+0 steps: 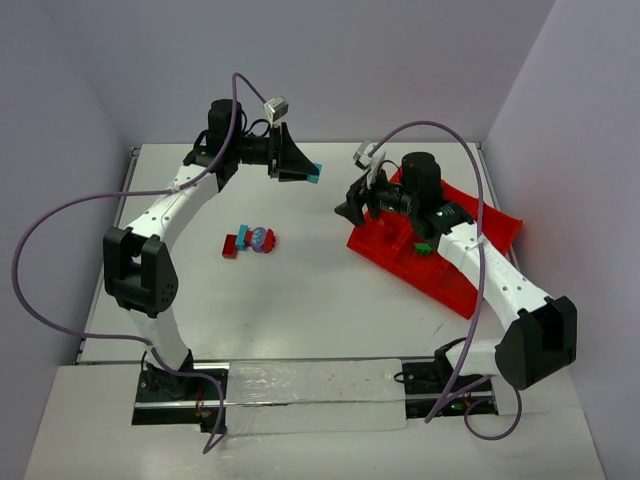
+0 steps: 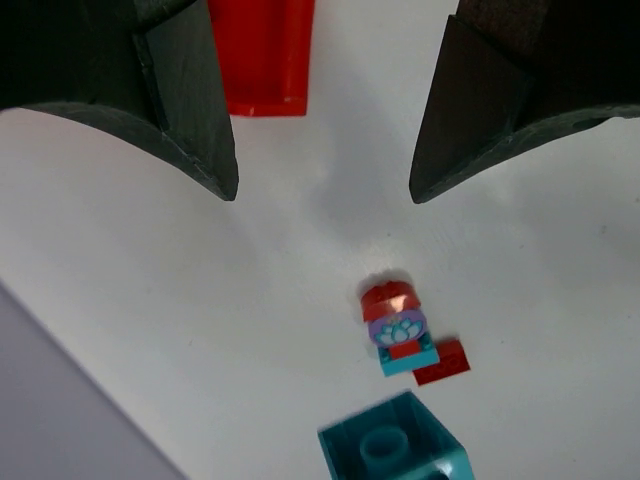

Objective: Sort the legos into containers by color

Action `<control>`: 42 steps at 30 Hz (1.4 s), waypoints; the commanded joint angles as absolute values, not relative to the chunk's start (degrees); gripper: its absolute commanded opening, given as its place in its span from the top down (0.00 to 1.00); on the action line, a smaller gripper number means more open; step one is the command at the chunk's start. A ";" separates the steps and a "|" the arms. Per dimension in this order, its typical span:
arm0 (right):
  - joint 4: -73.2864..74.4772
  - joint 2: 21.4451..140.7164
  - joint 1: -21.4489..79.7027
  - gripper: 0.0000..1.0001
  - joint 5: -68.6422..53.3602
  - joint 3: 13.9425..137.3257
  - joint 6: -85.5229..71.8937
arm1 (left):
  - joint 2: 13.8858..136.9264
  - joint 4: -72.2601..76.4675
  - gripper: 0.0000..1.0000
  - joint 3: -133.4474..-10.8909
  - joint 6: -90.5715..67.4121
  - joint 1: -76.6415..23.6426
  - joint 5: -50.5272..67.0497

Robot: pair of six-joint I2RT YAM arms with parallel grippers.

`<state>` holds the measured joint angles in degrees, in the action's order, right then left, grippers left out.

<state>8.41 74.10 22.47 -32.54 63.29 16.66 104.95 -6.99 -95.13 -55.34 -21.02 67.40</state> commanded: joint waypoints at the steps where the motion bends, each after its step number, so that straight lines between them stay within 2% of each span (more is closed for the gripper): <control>1: -3.82 69.94 23.13 0.22 -35.44 61.73 24.38 | 103.78 -0.62 1.00 -94.77 -60.29 -21.18 71.56; 19: -7.47 78.75 27.85 0.18 -38.57 71.67 22.79 | 103.10 1.76 1.00 -93.43 -61.87 -21.45 72.76; 26: -7.03 80.53 28.39 0.23 -40.44 73.58 22.32 | 103.17 2.46 1.00 -92.72 -61.95 -21.45 72.78; 31: -7.90 80.95 28.65 0.39 -40.52 73.83 21.63 | 103.18 2.51 1.00 -92.51 -61.79 -21.45 72.86; 35: -8.34 80.95 28.73 0.45 -40.54 73.75 20.83 | 103.27 2.37 1.00 -92.37 -61.61 -21.45 72.86; 38: -7.93 81.21 28.65 0.61 -40.78 73.92 20.65 | 103.20 2.37 1.00 -92.37 -61.61 -21.45 72.86; 42: -6.49 81.72 28.65 0.98 -40.42 74.36 20.45 | 102.70 3.10 0.99 -92.46 -61.45 -21.45 72.54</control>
